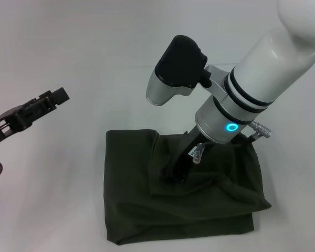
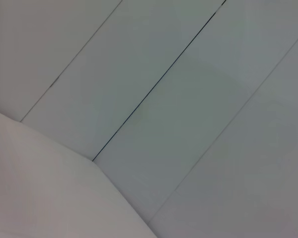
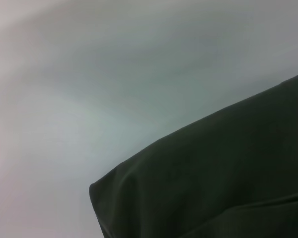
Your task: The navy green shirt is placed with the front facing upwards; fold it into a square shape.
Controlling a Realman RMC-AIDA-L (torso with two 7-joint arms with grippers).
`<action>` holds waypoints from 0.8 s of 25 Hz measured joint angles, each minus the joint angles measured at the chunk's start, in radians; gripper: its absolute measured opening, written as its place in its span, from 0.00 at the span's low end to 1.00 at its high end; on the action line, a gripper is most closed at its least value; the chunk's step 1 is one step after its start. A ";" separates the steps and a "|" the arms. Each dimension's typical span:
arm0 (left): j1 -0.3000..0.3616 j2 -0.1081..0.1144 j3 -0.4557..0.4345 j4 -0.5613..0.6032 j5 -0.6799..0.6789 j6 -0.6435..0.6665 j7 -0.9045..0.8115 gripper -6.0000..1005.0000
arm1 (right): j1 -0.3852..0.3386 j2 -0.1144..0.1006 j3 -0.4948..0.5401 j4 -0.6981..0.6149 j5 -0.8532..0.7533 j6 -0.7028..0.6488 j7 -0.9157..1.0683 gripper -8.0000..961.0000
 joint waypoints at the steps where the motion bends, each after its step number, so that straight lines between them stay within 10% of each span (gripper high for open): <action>1: 0.000 0.000 0.000 0.000 0.000 0.001 0.000 0.88 | 0.000 0.000 0.000 0.000 0.000 0.000 0.000 0.28; 9: 0.003 0.000 -0.001 0.000 0.000 0.002 0.000 0.88 | -0.002 -0.002 0.001 -0.001 -0.010 0.004 0.000 0.05; 20: 0.003 -0.002 -0.001 0.000 -0.003 0.003 -0.003 0.88 | -0.017 -0.006 0.193 -0.027 -0.013 -0.037 0.004 0.05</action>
